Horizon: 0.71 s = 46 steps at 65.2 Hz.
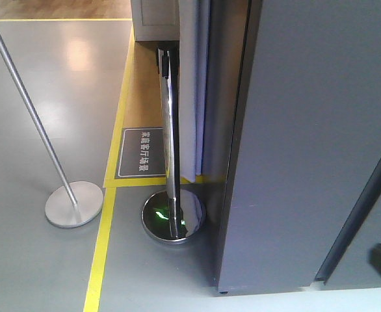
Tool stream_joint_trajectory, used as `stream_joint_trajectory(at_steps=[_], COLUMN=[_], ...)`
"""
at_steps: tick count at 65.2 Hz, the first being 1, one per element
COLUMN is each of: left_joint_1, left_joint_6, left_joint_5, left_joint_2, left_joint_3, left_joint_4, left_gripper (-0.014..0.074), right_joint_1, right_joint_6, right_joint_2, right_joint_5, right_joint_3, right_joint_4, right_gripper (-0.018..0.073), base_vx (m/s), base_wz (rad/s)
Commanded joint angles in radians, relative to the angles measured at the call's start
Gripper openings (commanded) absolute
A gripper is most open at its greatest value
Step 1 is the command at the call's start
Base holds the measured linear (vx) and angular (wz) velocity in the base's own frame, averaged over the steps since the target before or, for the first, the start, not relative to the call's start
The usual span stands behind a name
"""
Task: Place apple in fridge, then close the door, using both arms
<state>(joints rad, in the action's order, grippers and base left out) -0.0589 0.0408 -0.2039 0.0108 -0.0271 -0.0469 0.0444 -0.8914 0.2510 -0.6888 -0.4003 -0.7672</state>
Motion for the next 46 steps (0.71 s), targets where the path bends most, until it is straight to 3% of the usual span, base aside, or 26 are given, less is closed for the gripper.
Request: stream_joint_trajectory(at_steps=[1,12,16,35,42,46], left_joint_1=[-0.001,-0.001,-0.001,-0.001,-0.001,-0.001], left_joint_6=[-0.001,-0.001,-0.001,-0.001,-0.001,-0.001], left_joint_5=[0.084,0.084,0.084,0.084,0.084,0.084], left_joint_2=[0.016,0.016,0.016,0.016,0.016,0.016], left_joint_3=[-0.015,-0.015,-0.015,-0.015,-0.015,-0.015], left_joint_4=[-0.012,-0.012,-0.012,-0.012,-0.012,-0.012], left_gripper=[-0.0008,-0.0008,-0.0008,-0.0008,-0.0008,-0.0008], right_joint_1=[-0.002,-0.007,-0.019,-0.034,-0.034,-0.033], right_joint_6=[0.244,0.536,0.630,0.957,1.038,1.049], right_joint_2=[-0.018,-0.054,-0.072,-0.211,-0.263,-0.268], right_joint_5=[0.091,0.177,0.254,0.637,0.819,0.784], right_joint_3=[-0.025,0.007,0.065,0.340,0.447,0.436], right_joint_4=[0.150,0.439,0.500,0.757,0.790,0.791], right_gripper=[-0.0002,-0.0002,-0.0002,-0.0002,-0.0002,-0.0002], base_vx=[0.00,0.00,0.00,0.00,0.00,0.00], base_wz=[0.00,0.00,0.00,0.00,0.00,0.00])
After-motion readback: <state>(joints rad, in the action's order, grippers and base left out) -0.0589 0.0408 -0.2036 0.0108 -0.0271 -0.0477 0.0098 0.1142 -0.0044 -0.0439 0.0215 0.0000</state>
